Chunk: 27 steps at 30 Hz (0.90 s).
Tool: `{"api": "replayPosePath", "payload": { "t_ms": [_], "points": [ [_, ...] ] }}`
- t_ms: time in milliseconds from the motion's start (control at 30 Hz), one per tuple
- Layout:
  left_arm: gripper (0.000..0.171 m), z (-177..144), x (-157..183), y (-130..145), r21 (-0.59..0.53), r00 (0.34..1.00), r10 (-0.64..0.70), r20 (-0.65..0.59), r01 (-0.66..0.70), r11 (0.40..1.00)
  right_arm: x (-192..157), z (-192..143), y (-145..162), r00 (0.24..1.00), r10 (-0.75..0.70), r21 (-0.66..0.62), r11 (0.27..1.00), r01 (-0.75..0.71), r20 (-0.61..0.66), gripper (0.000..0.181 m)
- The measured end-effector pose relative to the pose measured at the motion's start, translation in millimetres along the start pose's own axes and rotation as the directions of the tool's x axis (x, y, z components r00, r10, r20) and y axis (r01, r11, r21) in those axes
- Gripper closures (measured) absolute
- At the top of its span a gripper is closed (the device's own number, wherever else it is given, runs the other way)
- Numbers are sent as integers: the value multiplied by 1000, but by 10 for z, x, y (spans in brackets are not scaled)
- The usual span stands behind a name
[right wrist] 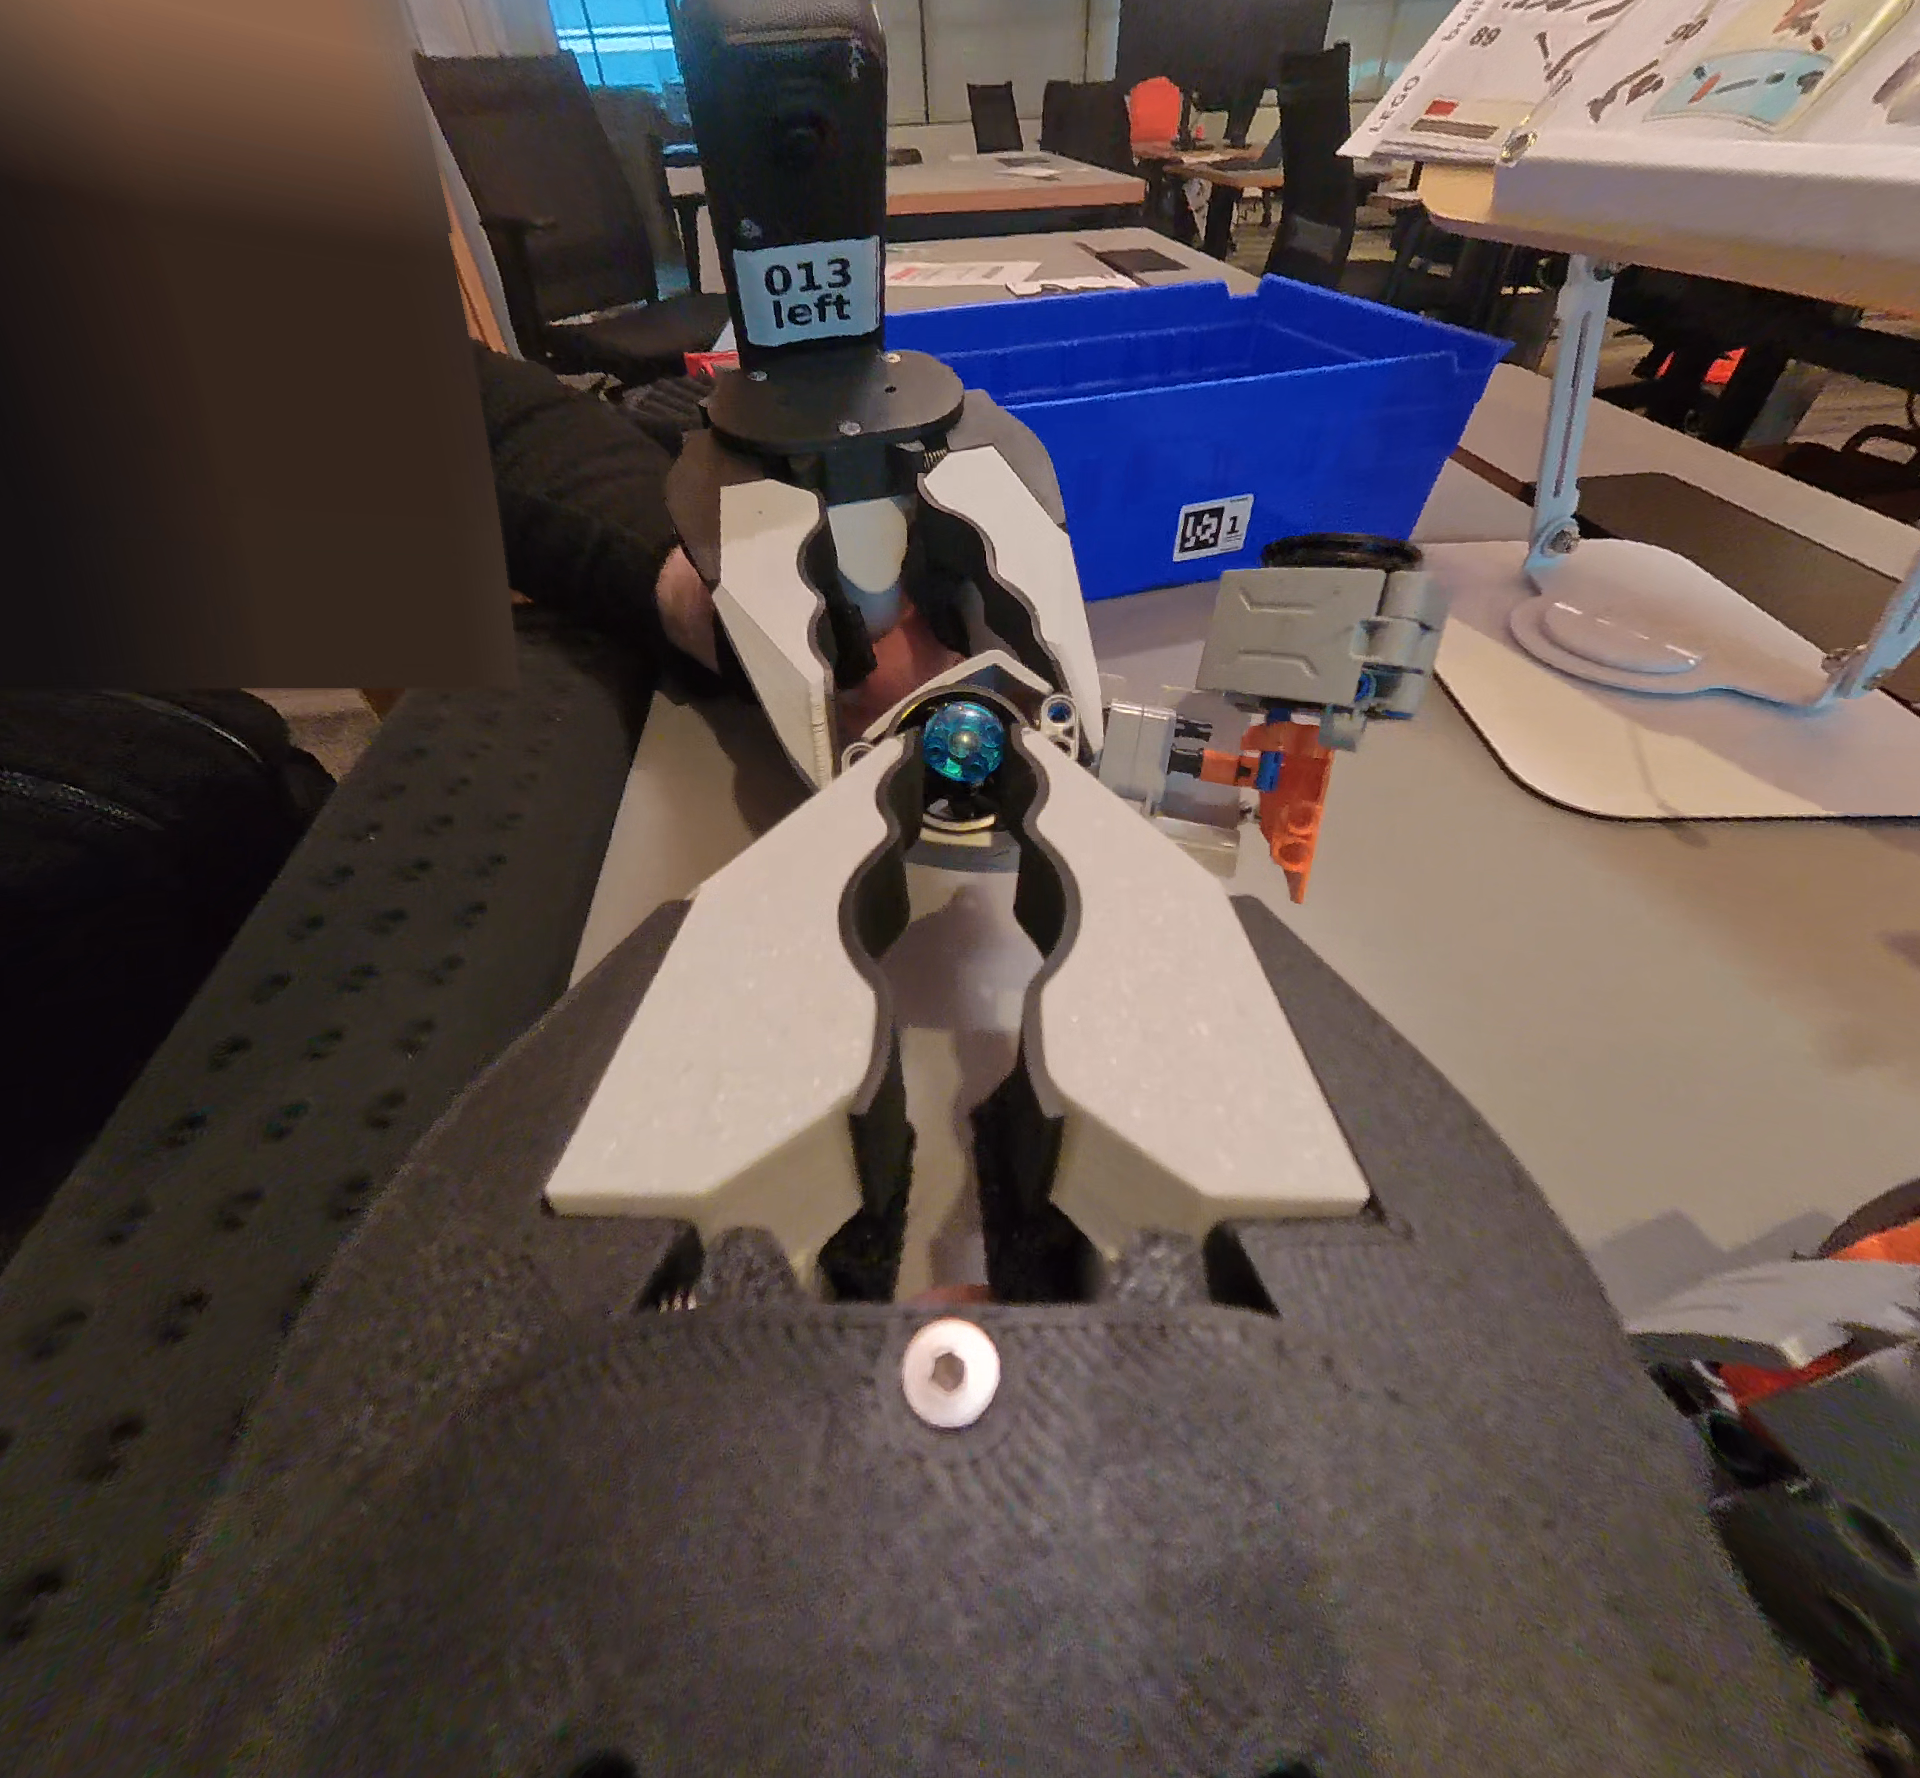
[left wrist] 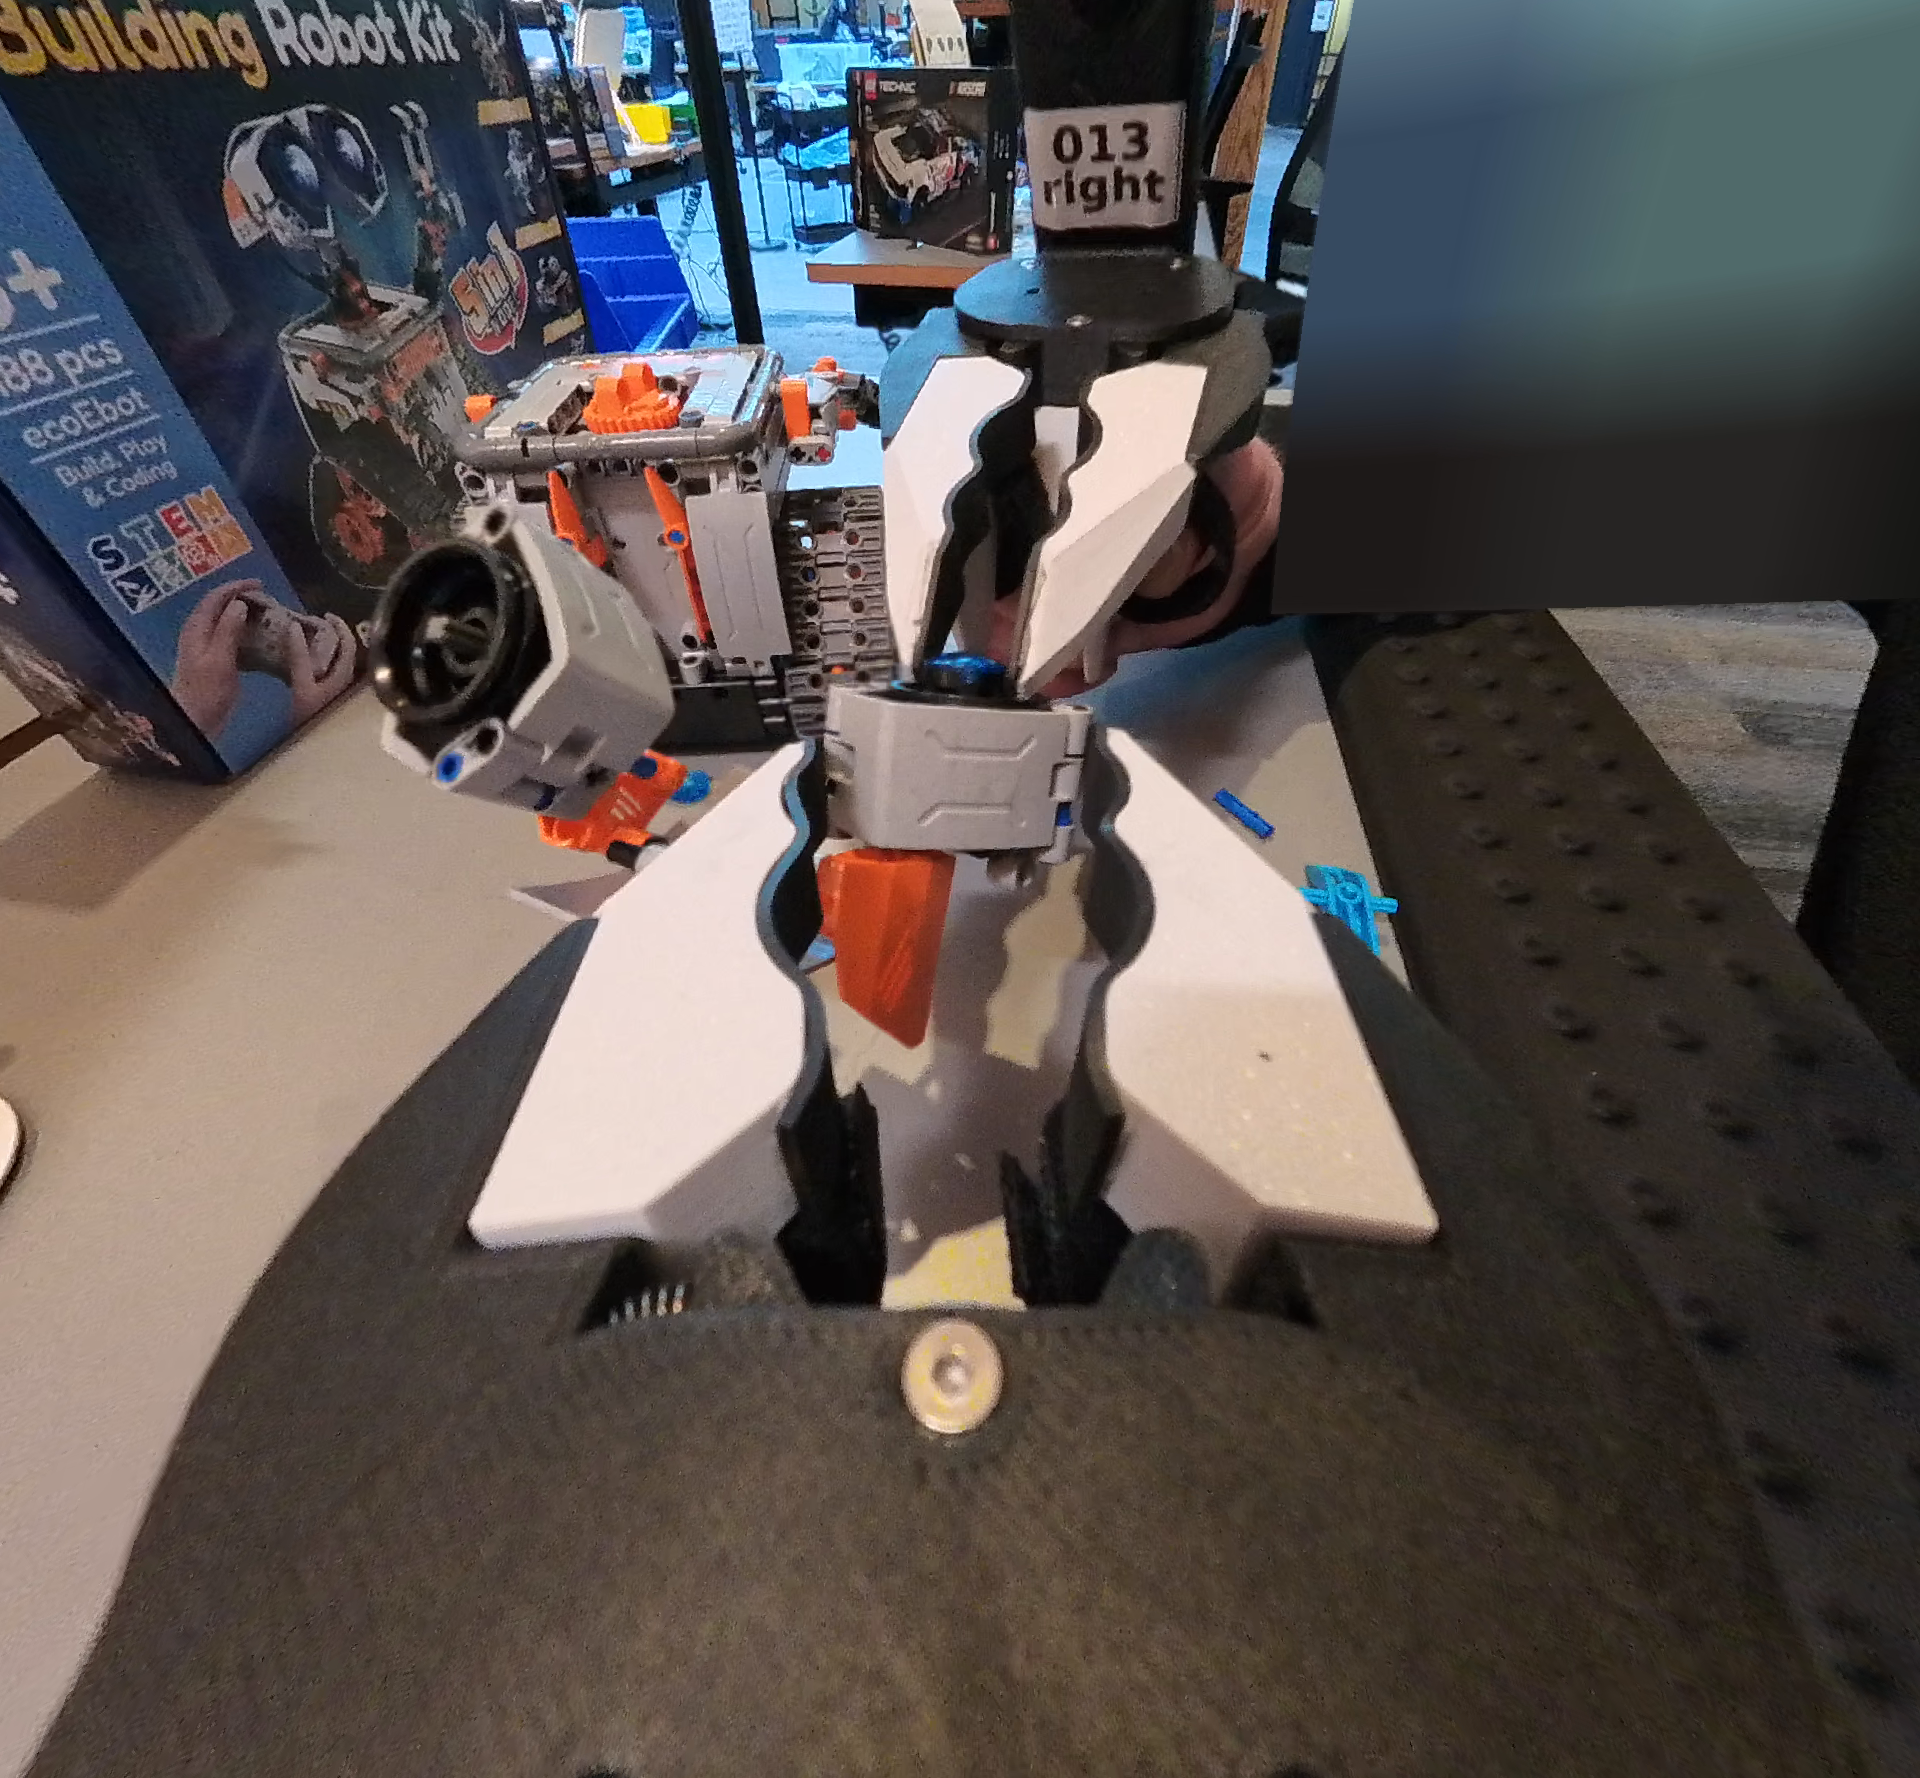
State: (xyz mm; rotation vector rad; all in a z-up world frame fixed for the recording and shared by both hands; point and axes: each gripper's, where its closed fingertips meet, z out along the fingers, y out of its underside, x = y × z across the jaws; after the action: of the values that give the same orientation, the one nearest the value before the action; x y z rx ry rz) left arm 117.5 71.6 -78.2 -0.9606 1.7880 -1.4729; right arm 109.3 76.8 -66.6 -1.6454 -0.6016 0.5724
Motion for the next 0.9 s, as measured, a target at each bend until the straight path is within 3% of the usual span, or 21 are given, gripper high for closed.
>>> {"api": "replayPosePath", "payload": {
  "t_ms": [300,600,900],
  "points": [
    [126,26,-31,135,-48,1000,-11,16,11,999,34,29,142,998,54,-57,997,-53,10,169],
    [126,50,-30,207,-63,999,-52,-8,52,997,43,30,225,999,-33,-105,994,33,-2,169],
    [126,-3,83,3,37,980,-148,-131,154,987,-74,-6,20,997,-46,22,999,44,68,169]
  ]
}}
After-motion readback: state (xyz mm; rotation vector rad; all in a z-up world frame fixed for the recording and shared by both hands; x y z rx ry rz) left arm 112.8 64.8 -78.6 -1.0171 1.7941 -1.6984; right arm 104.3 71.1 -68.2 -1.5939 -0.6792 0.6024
